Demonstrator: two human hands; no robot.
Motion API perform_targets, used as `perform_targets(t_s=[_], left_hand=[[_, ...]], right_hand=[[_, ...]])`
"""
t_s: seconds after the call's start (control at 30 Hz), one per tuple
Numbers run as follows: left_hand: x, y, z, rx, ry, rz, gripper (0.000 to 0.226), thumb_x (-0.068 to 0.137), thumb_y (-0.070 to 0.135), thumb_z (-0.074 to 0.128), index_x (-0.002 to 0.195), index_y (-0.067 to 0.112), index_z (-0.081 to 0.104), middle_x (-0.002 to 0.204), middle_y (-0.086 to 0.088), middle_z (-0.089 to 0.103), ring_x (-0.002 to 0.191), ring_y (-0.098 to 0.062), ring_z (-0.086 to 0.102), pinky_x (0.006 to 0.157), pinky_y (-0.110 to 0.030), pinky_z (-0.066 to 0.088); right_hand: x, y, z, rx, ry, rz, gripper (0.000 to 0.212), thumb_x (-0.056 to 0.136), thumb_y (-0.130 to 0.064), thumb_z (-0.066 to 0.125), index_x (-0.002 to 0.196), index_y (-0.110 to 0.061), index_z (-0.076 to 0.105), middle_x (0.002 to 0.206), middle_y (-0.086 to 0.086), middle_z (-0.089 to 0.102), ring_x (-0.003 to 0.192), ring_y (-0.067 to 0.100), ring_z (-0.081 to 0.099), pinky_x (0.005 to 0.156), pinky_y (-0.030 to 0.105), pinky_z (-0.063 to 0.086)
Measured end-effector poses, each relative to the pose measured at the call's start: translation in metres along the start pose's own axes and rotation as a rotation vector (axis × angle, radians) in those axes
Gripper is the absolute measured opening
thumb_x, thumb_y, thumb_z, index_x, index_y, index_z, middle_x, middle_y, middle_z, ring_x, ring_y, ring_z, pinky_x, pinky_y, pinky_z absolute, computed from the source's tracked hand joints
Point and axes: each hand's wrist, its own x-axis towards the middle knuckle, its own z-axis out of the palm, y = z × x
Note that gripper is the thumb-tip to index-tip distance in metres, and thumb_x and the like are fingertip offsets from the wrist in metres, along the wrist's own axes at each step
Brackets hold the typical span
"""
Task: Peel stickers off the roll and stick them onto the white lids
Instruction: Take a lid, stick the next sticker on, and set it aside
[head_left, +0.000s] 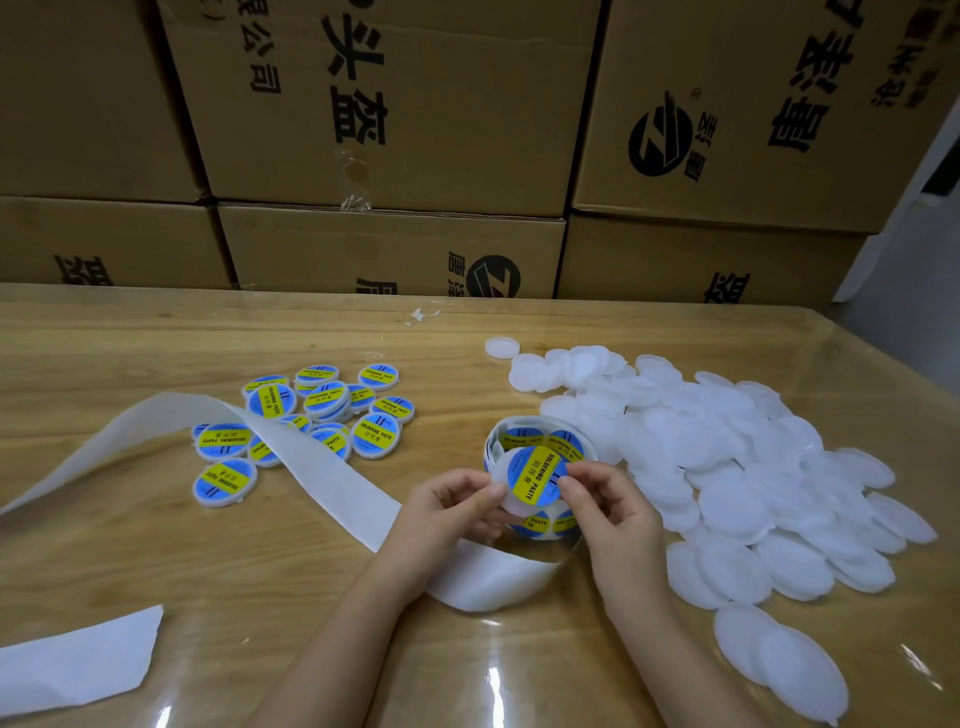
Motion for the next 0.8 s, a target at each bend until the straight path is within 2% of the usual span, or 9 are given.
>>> perform_targets(t_s=[0.13,0.27,0.43,0.57,0.8], left_hand=[[0.0006,-0.0002,0.0005,-0.025,-0.002,-0.005,0.042,0.071,0.040,0.068,0.093,0.004,0.068,0.086,-0.015,0.073,0.077,-0.019,0.070,0.068,-0.029,0.056],[0.0008,0.0000,-0.0002,-0.034,-0.005,-0.008,0.040,0.072,0.037,0.067,0.094,0.004,0.068,0.085,-0.015,0.073,0.078,-0.021,0.070,0.069,-0.032,0.056],[0.0017,-0.0003,0.0007,-0.043,-0.005,-0.006,0.039,0.071,0.038,0.068,0.093,0.005,0.068,0.083,-0.014,0.074,0.077,-0.020,0.071,0.067,-0.030,0.057],[0.0022,-0.0018,0.0003,-0.044,-0.010,-0.010,0.037,0.073,0.035,0.067,0.095,0.006,0.068,0.084,-0.015,0.074,0.078,-0.019,0.071,0.065,-0.026,0.057],[0.0021,-0.0031,-0.0001,-0.038,-0.007,-0.007,0.031,0.076,0.031,0.065,0.094,0.007,0.069,0.083,-0.014,0.074,0.076,-0.018,0.071,0.065,-0.023,0.056]], right_hand=[[-0.0001,-0.0002,0.0012,-0.029,-0.020,-0.005,0.028,0.084,-0.012,0.069,0.081,-0.040,0.071,0.071,0.007,0.059,0.066,0.008,0.053,0.060,0.014,0.047],[-0.0013,-0.0011,0.0025,-0.050,-0.037,-0.030,0.033,0.084,-0.009,0.069,0.079,-0.041,0.071,0.066,-0.007,0.058,0.059,0.005,0.047,0.056,0.012,0.043],[-0.0011,0.0002,0.0014,-0.090,-0.040,-0.044,0.033,0.084,-0.010,0.069,0.080,-0.043,0.070,0.065,-0.006,0.057,0.057,0.003,0.045,0.055,0.011,0.042],[-0.0015,0.0017,0.0010,-0.130,-0.047,-0.061,0.032,0.085,-0.013,0.069,0.082,-0.044,0.069,0.070,0.005,0.058,0.058,0.002,0.046,0.057,0.012,0.043],[-0.0027,0.0009,0.0002,-0.183,-0.047,-0.083,0.032,0.085,-0.015,0.069,0.082,-0.047,0.066,0.075,0.001,0.061,0.060,0.000,0.047,0.058,0.010,0.042]])
